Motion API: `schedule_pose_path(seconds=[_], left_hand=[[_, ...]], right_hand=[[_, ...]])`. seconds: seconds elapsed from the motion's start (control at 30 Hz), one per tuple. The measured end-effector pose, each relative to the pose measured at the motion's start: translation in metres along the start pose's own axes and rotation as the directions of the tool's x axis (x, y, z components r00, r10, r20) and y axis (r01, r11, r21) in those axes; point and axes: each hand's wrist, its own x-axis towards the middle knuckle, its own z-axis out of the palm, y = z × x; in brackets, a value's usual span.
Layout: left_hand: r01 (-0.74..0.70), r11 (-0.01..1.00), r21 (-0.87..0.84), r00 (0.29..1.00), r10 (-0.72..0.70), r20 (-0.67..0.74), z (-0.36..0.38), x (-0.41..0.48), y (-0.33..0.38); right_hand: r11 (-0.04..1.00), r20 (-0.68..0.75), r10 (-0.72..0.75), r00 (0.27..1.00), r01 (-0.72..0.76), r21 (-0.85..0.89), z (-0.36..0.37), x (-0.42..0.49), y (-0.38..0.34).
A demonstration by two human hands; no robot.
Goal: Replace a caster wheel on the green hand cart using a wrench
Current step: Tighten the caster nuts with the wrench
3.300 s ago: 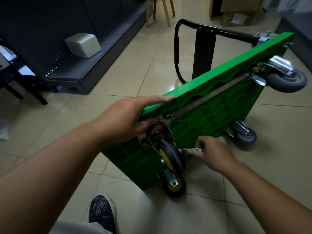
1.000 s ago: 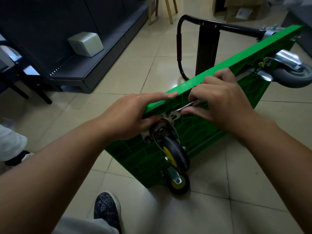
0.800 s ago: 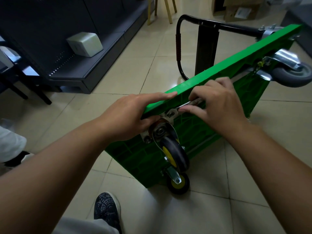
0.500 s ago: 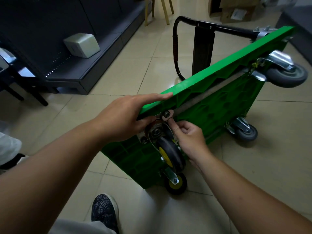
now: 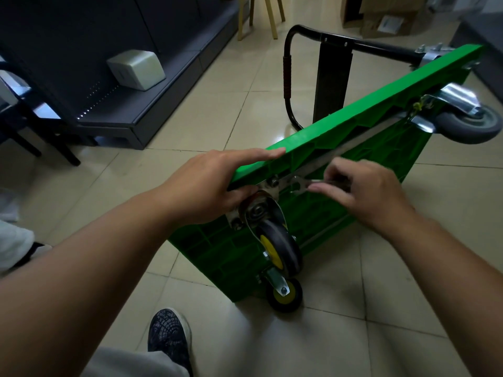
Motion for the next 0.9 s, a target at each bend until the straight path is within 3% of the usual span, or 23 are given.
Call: schedule_pose_path(seconds=[0.1, 0.27, 0.57, 0.9], left_hand=[[0.006, 1.000, 0.011, 1.000, -0.006, -0.002, 0.000, 0.000, 0.000], [0.005, 1.000, 0.005, 1.000, -0.005, 0.004, 0.000, 0.000, 0.001], [0.012, 1.000, -0.017, 1.000, -0.012, 0.013, -0.002, 0.000, 0.003], [0.008, 1.000, -0.003, 1.000, -0.008, 0.012, -0.002, -0.002, 0.005]], right_hand=[[0.971, -0.036, -0.203, 0.979, 0.196, -0.138, -0.021, 0.020, -0.016], [0.929, -0.028, -0.298, 0.954, 0.283, -0.240, -0.029, 0.030, -0.034], [0.934, -0.169, -0.201, 0.965, 0.136, -0.331, -0.025, 0.034, -0.044], [0.943, -0.166, -0.244, 0.956, 0.193, -0.273, -0.025, 0.037, -0.038]])
